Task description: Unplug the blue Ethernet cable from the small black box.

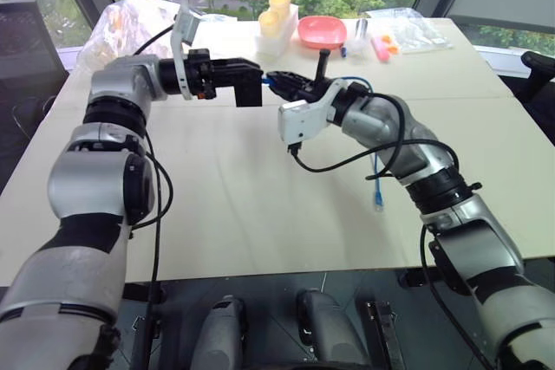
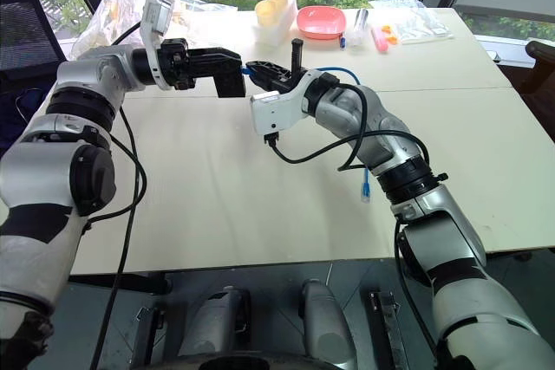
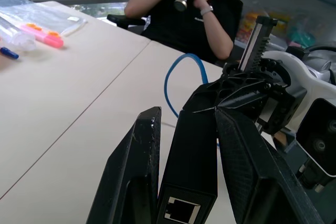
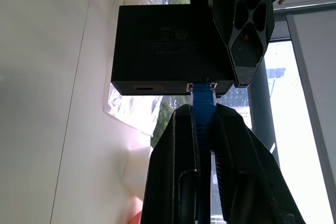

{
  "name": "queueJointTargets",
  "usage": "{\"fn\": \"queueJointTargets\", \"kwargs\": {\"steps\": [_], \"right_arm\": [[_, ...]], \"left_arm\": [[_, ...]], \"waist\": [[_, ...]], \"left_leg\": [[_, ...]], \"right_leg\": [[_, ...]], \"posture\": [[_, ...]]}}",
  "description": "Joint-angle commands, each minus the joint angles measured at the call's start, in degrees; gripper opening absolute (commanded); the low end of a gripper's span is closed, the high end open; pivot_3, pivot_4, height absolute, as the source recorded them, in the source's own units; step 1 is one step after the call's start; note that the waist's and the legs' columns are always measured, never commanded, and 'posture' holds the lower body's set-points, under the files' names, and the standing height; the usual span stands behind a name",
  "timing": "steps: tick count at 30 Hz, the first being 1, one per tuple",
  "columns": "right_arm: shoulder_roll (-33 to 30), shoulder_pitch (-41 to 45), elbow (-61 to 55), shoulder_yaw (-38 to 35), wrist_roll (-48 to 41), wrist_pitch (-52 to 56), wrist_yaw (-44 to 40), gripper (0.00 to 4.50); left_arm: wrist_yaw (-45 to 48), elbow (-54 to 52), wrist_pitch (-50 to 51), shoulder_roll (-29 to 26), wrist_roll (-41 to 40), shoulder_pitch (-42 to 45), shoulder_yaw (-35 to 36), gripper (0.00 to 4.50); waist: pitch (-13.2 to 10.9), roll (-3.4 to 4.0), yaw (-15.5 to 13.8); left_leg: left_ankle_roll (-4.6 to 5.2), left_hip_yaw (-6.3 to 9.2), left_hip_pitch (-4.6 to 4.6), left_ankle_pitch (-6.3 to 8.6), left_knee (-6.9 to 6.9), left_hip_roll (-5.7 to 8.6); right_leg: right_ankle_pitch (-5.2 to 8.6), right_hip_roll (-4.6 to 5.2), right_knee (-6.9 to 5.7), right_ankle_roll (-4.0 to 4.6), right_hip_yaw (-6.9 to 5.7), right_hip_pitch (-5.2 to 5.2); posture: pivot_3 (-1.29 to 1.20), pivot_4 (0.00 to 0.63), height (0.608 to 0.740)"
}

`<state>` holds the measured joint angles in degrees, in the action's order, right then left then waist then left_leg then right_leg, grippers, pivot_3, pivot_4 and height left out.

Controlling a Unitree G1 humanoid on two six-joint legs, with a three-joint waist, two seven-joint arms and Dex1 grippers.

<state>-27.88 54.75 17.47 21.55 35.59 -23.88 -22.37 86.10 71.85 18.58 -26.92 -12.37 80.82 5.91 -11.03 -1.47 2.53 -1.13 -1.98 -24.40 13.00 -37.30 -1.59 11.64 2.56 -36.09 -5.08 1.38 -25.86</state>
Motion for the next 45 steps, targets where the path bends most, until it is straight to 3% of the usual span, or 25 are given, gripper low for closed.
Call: {"fn": "queueJointTargets", "kwargs": {"steps": [1,4,21,30,34,42,43,45], "right_arm": [[0.33,0.95,-2.58,-1.77,-1.45,0.31,0.31,0.0],[0.3,1.08,-2.38,-1.76,-1.62,0.38,0.29,0.0],[0.15,1.47,-2.14,-2.06,-2.19,0.94,0.54,0.0],[0.08,0.7,-2.85,-1.61,-2.4,1.08,-0.11,0.0],[0.02,0.53,-3.0,-1.57,-3.03,1.17,-0.87,0.0],[-3.49,-6.43,-10.95,-6.58,-12.32,7.44,-8.7,3.92],[-3.14,-10.52,-15.83,-8.84,-19.51,13.99,-12.84,4.38],[0.12,-17.95,-27.91,-14.75,-37.57,33.72,-17.57,4.38]], "left_arm": [[-0.31,-0.56,-1.02,-0.92,0.47,1.2,0.91,2.41],[-0.04,-0.63,-1.36,-1.01,0.81,0.86,0.93,3.16],[0.62,-0.69,-2.14,-1.45,1.97,-1.11,0.6,3.16],[0.76,-0.4,-1.16,-1.44,1.13,-0.64,1.99,0.6],[1.3,-0.53,-1.47,-1.61,1.66,-0.96,1.49,0.54],[1.24,-0.8,-1.91,-2.5,1.78,-2.47,1.43,0.54],[1.11,-0.93,-2.19,-2.73,1.81,-2.82,1.41,0.54],[1.64,-1.18,-2.2,-3.22,1.78,-3.34,1.29,0.54]], "waist": [[0.0,0.0,0.0],[0.0,0.0,-0.01],[0.0,0.0,-0.01],[0.0,0.0,-0.01],[0.0,0.0,0.03],[0.0,0.0,-0.27],[0.01,-0.01,-0.33],[0.03,-0.05,-0.51]], "left_leg": [[0.0,0.0,0.0,0.0,0.0,0.0],[0.0,0.0,0.0,0.0,-0.01,0.0],[0.0,0.0,0.0,0.0,-0.02,0.0],[0.0,0.0,0.0,0.0,-0.02,0.0],[0.0,0.0,0.0,0.0,-0.02,0.0],[0.0,0.03,0.0,0.0,-0.03,0.0],[0.0,0.05,0.0,0.0,-0.04,0.0],[0.01,0.12,0.02,0.01,-0.04,0.0]], "right_leg": [[0.0,0.0,0.0,0.0,0.0,0.0],[0.0,0.0,-0.01,0.0,0.0,0.0],[0.0,0.0,-0.02,0.0,0.0,0.0],[0.0,0.0,-0.02,0.0,0.0,0.0],[0.0,0.0,-0.03,0.0,0.0,0.0],[0.0,0.0,-0.03,0.0,-0.02,0.03],[0.0,0.01,-0.02,-0.01,-0.04,0.06],[0.0,0.02,0.02,-0.01,-0.08,0.15]], "posture": [[0.0,0.15,0.74],[0.0,0.15,0.74],[0.0,0.15,0.74],[0.0,0.15,0.74],[0.0,0.15,0.74],[0.0,0.15,0.74],[0.0,0.15,0.74],[0.0,0.15,0.74]]}}
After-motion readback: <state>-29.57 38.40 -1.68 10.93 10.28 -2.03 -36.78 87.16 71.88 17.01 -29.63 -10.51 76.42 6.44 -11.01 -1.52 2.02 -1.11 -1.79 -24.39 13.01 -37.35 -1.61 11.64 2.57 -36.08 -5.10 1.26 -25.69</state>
